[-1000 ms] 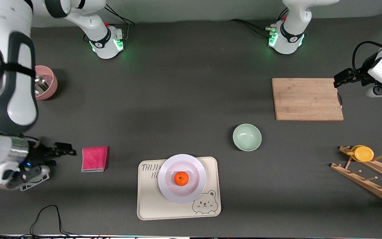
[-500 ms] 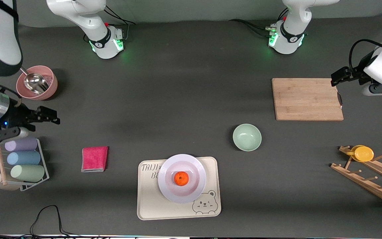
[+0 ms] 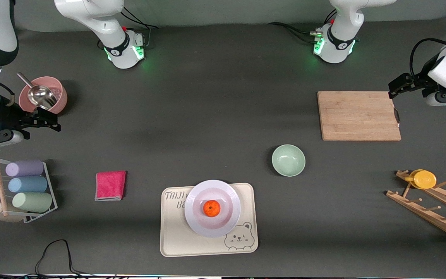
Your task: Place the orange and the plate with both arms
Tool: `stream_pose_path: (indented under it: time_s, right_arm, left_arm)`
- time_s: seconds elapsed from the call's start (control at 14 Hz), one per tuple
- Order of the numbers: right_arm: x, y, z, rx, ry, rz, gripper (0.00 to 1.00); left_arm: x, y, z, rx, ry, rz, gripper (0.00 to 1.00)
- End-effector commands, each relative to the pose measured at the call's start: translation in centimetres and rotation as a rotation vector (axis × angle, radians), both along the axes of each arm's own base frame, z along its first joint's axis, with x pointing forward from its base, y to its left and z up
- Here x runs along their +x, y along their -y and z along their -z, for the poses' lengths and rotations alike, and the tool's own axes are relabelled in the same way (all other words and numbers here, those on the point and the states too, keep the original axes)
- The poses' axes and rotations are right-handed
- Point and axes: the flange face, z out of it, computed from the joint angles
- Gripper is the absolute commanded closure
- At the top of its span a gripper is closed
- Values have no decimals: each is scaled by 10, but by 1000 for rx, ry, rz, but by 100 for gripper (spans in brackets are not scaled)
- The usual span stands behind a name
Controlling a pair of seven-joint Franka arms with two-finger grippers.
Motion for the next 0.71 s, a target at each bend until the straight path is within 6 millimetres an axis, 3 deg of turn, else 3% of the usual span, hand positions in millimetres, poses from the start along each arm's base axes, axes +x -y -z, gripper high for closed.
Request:
stream_pose_path:
  time_s: [0.0,0.64]
  right_arm:
    - [-3,5,-7,-27,-4,64,0]
    - [-4,6,-11,-56,-11,86,0]
  left_arm:
    - [-5,-5,-8,11,13,-7,0]
    - [-3,-20,-23,10,29,-31,0]
